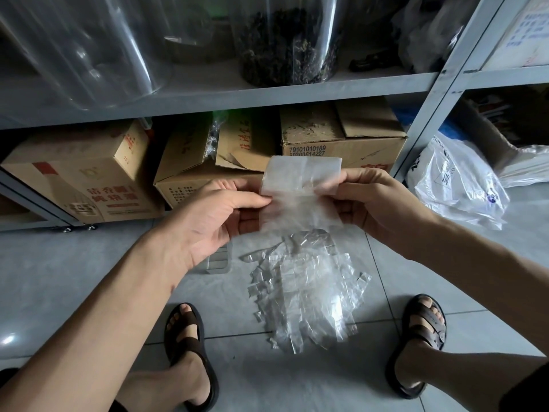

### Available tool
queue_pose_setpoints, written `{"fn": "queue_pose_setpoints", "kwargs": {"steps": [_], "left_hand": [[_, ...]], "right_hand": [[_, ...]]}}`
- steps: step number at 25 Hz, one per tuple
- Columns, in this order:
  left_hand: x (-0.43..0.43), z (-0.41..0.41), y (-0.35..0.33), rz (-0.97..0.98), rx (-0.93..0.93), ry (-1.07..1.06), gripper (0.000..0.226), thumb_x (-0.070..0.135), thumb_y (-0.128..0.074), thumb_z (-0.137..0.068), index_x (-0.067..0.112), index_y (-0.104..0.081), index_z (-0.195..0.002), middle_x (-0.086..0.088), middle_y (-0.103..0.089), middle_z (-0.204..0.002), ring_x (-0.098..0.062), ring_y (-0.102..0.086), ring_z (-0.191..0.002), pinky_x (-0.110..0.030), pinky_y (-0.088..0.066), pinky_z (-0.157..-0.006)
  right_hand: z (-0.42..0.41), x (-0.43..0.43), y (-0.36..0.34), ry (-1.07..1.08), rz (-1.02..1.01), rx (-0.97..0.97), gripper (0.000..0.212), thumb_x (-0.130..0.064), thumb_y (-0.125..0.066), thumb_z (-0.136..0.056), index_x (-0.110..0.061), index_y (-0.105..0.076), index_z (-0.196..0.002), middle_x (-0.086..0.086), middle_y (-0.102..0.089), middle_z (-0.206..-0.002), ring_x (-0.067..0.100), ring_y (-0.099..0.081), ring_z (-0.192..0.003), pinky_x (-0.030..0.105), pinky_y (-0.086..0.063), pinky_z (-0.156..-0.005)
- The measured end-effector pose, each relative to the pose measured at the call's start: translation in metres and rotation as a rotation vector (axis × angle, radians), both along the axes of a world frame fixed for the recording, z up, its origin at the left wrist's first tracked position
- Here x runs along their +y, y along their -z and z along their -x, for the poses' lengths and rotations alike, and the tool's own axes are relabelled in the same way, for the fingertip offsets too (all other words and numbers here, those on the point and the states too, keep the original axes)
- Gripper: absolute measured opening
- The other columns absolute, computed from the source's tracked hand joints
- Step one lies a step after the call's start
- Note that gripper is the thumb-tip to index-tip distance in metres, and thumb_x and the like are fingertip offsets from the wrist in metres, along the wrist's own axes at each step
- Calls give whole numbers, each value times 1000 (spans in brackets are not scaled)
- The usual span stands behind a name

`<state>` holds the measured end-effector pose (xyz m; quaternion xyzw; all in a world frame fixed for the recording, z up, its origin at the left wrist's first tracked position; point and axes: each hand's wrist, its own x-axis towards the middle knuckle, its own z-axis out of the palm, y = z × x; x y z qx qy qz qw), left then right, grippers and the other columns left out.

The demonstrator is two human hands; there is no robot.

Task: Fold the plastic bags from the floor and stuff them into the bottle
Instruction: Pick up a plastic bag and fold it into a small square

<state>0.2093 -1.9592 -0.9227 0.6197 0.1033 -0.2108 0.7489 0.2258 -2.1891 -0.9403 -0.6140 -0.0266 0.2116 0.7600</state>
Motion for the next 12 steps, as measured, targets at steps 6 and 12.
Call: {"fn": "queue_pose_setpoints", "kwargs": {"steps": [6, 12], "left_hand": [[0, 2, -1, -37, -27, 43, 33, -12, -45, -91, 1, -74, -80, -10, -74, -76, -12, -70, -60, -21, -57, -49], [-2, 2, 0, -77, -88, 90, 37, -9, -42, -97, 6, -70, -78, -2, -73, -75, -5, -66, -62, -17, -53, -49]], "right_hand": [[0, 0, 1, -21, 31, -7, 33, 11, -45, -93, 2, -70, -74, 14, -68, -71, 18, -66, -60, 23, -57, -59], [0, 1, 1, -54, 26, -2, 44, 11, -43, -95, -8, -72, -68, 10, -68, -73, 18, -66, -68, 23, -56, -68]]}}
